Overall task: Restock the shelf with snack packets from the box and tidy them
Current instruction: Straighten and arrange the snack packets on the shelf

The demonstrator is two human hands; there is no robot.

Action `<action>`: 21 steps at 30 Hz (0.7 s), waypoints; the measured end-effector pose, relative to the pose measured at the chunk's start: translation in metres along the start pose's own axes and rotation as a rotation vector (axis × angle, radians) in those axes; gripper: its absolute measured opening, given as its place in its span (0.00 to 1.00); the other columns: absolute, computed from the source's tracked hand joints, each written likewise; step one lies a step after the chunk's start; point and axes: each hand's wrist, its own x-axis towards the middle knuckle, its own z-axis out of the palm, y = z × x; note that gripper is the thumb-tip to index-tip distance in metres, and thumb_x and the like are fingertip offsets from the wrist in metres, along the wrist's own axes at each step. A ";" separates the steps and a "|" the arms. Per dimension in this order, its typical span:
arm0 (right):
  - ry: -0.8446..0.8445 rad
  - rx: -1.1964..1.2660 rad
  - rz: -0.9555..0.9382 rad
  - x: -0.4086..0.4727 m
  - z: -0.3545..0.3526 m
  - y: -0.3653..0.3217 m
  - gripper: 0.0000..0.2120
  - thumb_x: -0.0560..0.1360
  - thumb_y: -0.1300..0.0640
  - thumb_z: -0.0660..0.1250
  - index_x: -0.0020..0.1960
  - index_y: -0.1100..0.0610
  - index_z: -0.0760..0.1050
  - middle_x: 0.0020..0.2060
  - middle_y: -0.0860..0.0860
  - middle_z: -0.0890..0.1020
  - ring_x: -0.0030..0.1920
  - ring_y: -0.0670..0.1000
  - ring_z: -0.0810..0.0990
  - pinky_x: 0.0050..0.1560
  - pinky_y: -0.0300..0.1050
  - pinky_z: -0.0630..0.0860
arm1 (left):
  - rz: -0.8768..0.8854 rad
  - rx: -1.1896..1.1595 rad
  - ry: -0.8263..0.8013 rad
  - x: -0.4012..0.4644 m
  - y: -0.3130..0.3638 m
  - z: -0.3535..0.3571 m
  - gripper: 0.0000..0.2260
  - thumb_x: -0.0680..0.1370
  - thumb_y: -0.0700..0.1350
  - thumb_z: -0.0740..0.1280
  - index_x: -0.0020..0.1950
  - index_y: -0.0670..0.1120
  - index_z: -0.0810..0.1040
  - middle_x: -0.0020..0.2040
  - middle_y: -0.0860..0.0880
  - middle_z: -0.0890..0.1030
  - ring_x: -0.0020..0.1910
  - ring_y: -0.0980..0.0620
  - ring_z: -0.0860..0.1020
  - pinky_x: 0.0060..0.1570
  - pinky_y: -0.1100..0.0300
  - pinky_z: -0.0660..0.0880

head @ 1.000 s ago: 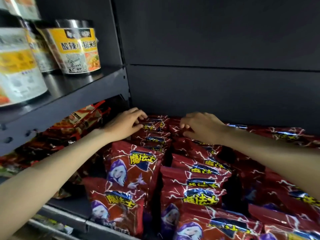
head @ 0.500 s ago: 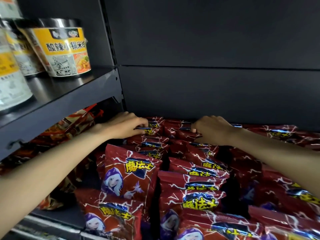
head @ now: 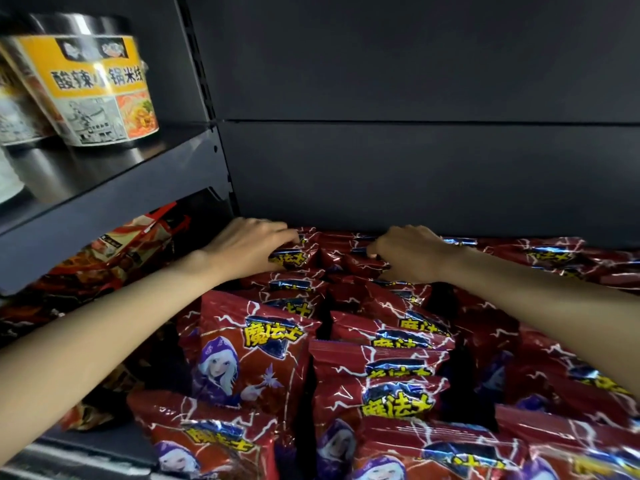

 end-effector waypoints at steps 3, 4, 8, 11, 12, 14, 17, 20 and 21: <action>0.045 0.065 -0.019 0.003 -0.001 -0.001 0.20 0.75 0.51 0.68 0.66 0.51 0.73 0.54 0.49 0.80 0.56 0.53 0.78 0.45 0.40 0.65 | 0.069 0.062 0.105 -0.001 0.000 -0.001 0.24 0.66 0.55 0.77 0.57 0.46 0.79 0.50 0.49 0.80 0.47 0.48 0.80 0.34 0.58 0.75; 0.069 0.095 -0.026 0.004 -0.002 -0.002 0.20 0.75 0.50 0.69 0.65 0.52 0.73 0.54 0.48 0.80 0.56 0.52 0.78 0.45 0.40 0.65 | 0.065 0.040 0.115 -0.002 -0.001 0.000 0.24 0.65 0.54 0.78 0.56 0.45 0.80 0.49 0.48 0.80 0.45 0.47 0.80 0.31 0.58 0.75; 0.154 0.131 -0.021 0.010 -0.005 -0.012 0.19 0.75 0.47 0.68 0.64 0.51 0.74 0.54 0.49 0.80 0.55 0.53 0.78 0.48 0.44 0.70 | 0.058 -0.047 0.103 -0.006 -0.001 0.003 0.22 0.67 0.53 0.77 0.56 0.44 0.79 0.48 0.48 0.80 0.42 0.47 0.82 0.34 0.57 0.77; 0.176 0.136 -0.011 0.017 -0.001 -0.020 0.18 0.75 0.46 0.67 0.63 0.51 0.74 0.54 0.49 0.80 0.55 0.54 0.78 0.49 0.45 0.72 | 0.045 -0.118 0.094 -0.006 0.000 0.001 0.19 0.71 0.53 0.73 0.58 0.45 0.79 0.50 0.49 0.79 0.41 0.49 0.80 0.38 0.58 0.75; 0.183 0.124 -0.014 0.019 0.001 -0.023 0.17 0.75 0.47 0.67 0.62 0.51 0.74 0.53 0.49 0.80 0.54 0.54 0.78 0.48 0.44 0.72 | 0.042 -0.128 0.087 -0.006 0.000 0.001 0.19 0.72 0.53 0.72 0.59 0.45 0.78 0.51 0.49 0.79 0.42 0.49 0.80 0.40 0.58 0.75; 0.200 0.092 -0.020 0.024 0.006 -0.030 0.14 0.75 0.49 0.68 0.59 0.52 0.75 0.52 0.49 0.80 0.53 0.54 0.78 0.44 0.42 0.70 | 0.041 -0.138 0.069 -0.007 0.000 0.002 0.19 0.73 0.53 0.71 0.61 0.45 0.78 0.52 0.49 0.79 0.45 0.49 0.80 0.43 0.57 0.76; 0.199 0.126 -0.016 0.025 0.007 -0.029 0.14 0.74 0.49 0.69 0.57 0.52 0.75 0.51 0.48 0.80 0.51 0.52 0.79 0.44 0.42 0.71 | 0.028 -0.154 0.038 -0.007 -0.001 -0.001 0.20 0.73 0.54 0.70 0.61 0.46 0.77 0.54 0.50 0.78 0.46 0.51 0.79 0.44 0.60 0.74; 0.137 0.330 -0.027 0.014 -0.004 -0.015 0.15 0.72 0.48 0.72 0.55 0.52 0.76 0.50 0.46 0.81 0.49 0.47 0.80 0.49 0.43 0.75 | -0.014 -0.204 0.024 -0.005 -0.001 -0.011 0.18 0.75 0.55 0.67 0.62 0.49 0.77 0.55 0.53 0.78 0.43 0.55 0.79 0.43 0.63 0.74; 0.145 0.396 -0.037 0.007 -0.009 -0.008 0.15 0.71 0.49 0.73 0.55 0.52 0.77 0.49 0.44 0.81 0.47 0.45 0.80 0.50 0.42 0.76 | -0.030 -0.206 0.039 -0.004 0.000 -0.015 0.17 0.76 0.56 0.66 0.62 0.50 0.77 0.55 0.54 0.78 0.42 0.56 0.79 0.42 0.62 0.74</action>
